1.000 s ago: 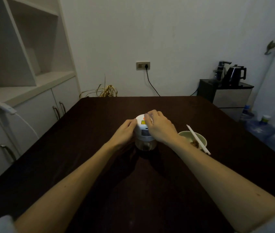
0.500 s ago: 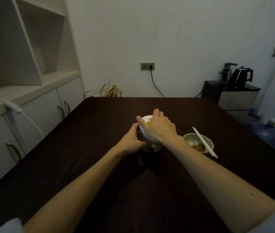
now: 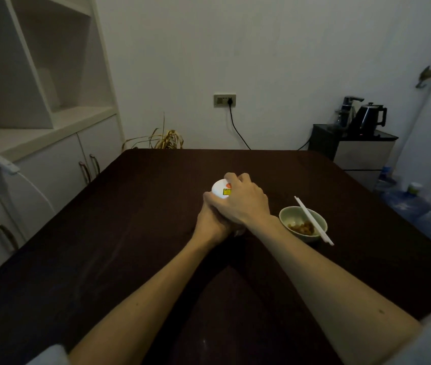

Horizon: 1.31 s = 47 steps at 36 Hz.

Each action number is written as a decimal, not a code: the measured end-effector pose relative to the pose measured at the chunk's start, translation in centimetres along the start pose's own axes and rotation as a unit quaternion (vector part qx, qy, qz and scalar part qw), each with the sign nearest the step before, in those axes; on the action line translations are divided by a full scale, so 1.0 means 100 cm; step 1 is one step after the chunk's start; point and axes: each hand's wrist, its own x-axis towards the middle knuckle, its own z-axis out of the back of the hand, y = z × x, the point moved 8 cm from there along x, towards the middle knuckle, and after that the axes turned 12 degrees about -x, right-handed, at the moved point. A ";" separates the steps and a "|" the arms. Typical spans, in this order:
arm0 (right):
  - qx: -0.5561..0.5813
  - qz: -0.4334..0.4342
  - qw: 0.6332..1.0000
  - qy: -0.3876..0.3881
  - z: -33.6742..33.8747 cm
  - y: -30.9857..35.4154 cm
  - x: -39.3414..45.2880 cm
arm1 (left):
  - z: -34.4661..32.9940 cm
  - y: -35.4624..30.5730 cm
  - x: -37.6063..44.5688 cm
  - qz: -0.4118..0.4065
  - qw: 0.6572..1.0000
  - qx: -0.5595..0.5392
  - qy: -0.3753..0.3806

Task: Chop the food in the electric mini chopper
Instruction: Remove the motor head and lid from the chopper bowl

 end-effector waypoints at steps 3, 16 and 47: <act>0.021 0.016 1.000 0.013 -0.003 -0.001 0.004 | 0.003 0.005 0.002 0.048 0.999 0.003 0.016; 0.107 0.095 0.987 0.075 -0.006 -0.001 0.014 | 0.008 0.010 0.011 0.057 0.996 0.033 0.058; 0.266 0.018 0.963 0.047 0.036 -0.007 0.016 | -0.003 -0.010 0.017 0.004 0.991 0.026 0.129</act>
